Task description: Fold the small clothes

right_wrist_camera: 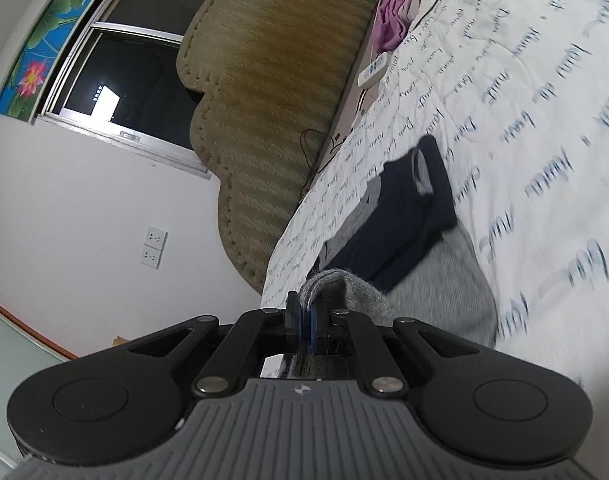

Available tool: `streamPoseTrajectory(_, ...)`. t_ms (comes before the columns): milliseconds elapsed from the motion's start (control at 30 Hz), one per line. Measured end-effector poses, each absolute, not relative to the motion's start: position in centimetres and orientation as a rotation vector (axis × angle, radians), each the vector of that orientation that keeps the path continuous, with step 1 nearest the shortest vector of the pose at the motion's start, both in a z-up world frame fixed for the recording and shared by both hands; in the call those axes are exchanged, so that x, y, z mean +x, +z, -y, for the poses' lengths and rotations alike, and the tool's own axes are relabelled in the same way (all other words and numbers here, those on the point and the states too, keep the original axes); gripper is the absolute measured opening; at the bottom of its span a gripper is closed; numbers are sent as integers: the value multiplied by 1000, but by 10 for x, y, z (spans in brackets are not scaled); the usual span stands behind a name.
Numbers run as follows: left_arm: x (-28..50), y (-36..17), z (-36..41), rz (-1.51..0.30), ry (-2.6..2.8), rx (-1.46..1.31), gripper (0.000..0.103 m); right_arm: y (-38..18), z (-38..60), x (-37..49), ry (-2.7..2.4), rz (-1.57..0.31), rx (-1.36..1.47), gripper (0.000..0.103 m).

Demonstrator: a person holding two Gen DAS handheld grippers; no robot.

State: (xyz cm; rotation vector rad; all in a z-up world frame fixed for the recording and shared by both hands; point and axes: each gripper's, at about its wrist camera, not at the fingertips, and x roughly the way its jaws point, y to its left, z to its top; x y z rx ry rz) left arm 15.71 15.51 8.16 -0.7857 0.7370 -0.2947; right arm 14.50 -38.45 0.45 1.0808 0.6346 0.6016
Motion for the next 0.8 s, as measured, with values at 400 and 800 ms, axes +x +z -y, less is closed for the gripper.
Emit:
streamPoseTrajectory(400, 266, 75, -158, -733, -259, -783, 5, -7, 383, 271, 562, -662, 1102, 10)
streamPoseTrajectory(800, 343, 29, -160, -787, -148, -745, 7, -58, 363, 373, 421, -795, 1085, 12)
